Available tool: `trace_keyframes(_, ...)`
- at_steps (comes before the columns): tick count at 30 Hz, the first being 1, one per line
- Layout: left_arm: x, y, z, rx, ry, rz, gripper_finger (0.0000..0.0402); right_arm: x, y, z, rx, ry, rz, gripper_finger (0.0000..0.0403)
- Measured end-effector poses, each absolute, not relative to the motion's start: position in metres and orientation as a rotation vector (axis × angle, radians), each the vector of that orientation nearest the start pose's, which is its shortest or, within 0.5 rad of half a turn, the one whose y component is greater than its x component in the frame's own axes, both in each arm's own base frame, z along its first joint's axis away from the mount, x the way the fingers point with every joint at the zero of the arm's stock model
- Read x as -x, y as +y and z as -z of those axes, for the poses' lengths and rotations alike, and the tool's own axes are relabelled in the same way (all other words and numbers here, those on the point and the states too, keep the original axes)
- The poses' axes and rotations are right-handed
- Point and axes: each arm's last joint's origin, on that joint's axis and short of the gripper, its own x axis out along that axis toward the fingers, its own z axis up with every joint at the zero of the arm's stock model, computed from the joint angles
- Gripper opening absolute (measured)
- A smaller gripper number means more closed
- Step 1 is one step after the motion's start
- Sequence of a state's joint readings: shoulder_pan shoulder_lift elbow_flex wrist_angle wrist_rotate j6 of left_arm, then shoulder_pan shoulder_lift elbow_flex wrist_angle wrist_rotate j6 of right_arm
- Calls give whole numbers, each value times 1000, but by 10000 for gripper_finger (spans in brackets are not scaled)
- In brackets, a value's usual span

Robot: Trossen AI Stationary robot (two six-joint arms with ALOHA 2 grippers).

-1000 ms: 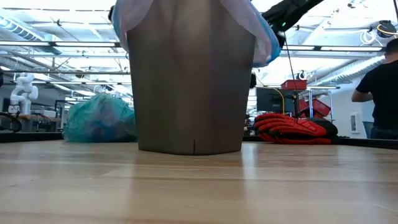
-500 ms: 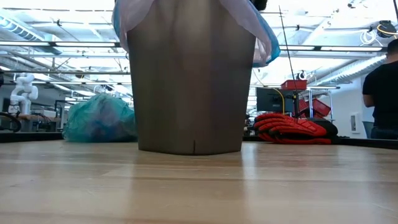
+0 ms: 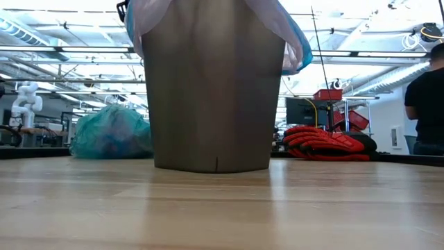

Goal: Place trash/remove bag and relplace
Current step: Insert the new pink trash bag into the trash bin

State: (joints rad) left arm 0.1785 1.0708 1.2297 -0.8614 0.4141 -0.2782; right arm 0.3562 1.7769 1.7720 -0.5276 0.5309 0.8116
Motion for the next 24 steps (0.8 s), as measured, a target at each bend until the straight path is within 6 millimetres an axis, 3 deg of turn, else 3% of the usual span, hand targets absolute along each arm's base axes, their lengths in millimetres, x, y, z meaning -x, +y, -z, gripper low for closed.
trace_keyframes(6, -210, 26, -375, 451, 630, 150, 0, -390, 129, -385, -512, 639, 514, 0)
trace_keyframes(12, -230, 29, -365, 467, 654, 154, 0, -400, 138, -367, -609, 809, 519, 0)
trace_keyframes(21, -241, 32, -355, 469, 696, 151, 0, -389, 171, -367, -707, 816, 466, 0)
trace_keyframes(24, -243, 33, -354, 458, 700, 153, 0, -387, 177, -356, -688, 872, 510, 0)
